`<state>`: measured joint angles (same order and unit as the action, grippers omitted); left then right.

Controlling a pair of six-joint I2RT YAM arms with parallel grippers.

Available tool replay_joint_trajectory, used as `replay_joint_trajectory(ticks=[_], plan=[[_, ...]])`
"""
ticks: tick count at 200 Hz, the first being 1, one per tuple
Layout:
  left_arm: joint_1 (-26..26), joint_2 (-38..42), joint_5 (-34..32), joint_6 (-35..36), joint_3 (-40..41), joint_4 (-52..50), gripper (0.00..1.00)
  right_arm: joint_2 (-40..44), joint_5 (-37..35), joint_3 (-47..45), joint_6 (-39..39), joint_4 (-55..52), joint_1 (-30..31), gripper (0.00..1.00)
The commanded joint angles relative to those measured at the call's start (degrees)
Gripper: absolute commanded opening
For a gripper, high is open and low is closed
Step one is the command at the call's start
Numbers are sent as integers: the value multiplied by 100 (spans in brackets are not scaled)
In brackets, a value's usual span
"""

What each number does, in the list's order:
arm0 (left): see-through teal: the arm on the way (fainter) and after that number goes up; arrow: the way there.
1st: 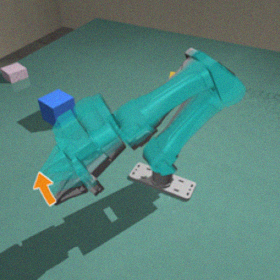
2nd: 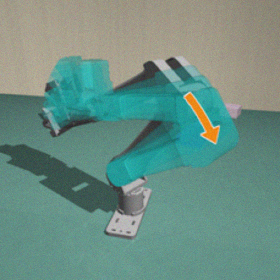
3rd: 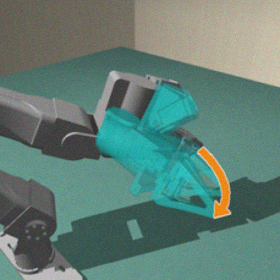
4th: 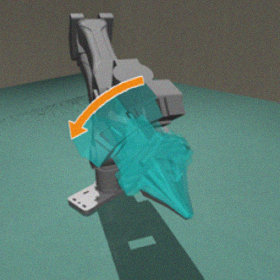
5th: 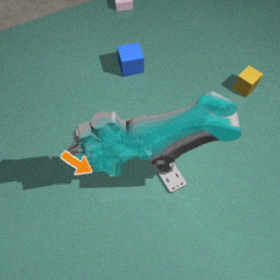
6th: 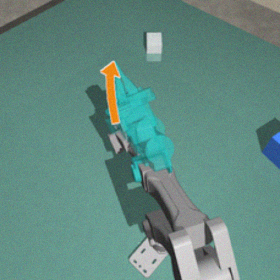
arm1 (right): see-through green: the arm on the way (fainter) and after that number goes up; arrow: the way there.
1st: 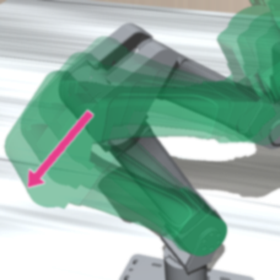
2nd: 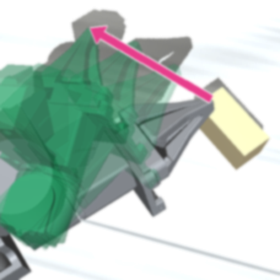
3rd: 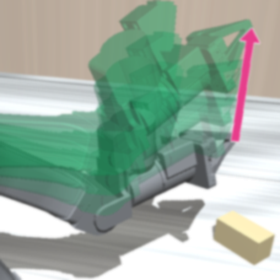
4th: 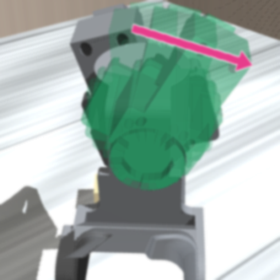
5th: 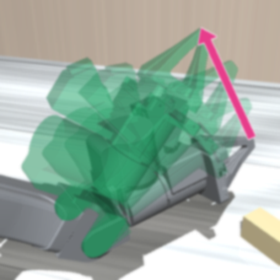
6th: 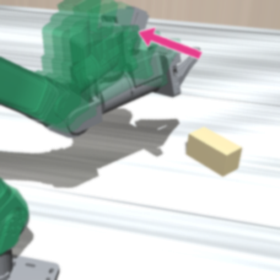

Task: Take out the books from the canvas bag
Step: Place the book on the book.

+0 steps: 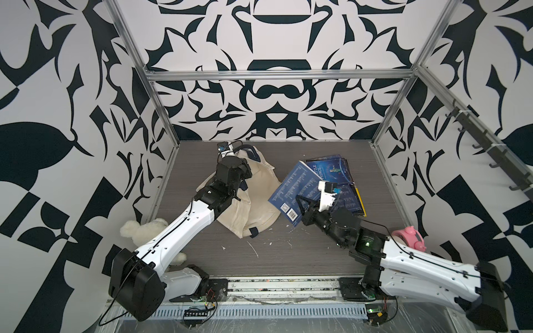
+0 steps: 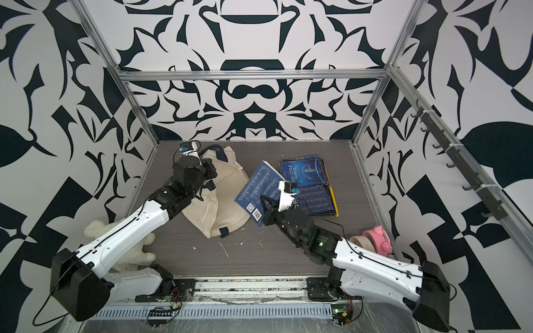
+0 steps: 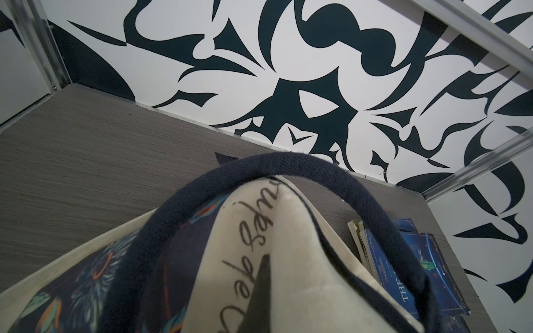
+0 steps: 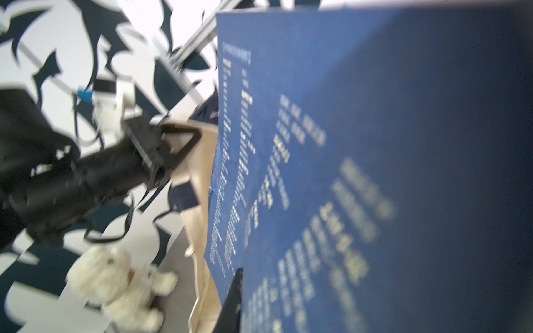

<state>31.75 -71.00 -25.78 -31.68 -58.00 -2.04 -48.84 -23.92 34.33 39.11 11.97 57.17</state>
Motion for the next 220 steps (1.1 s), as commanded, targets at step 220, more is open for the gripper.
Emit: replay_joint_trajectory(ticks=[220], plan=[[-46,67,184,-110,-142,204,0,-154,193,-1802,2887,524,-3053,0]])
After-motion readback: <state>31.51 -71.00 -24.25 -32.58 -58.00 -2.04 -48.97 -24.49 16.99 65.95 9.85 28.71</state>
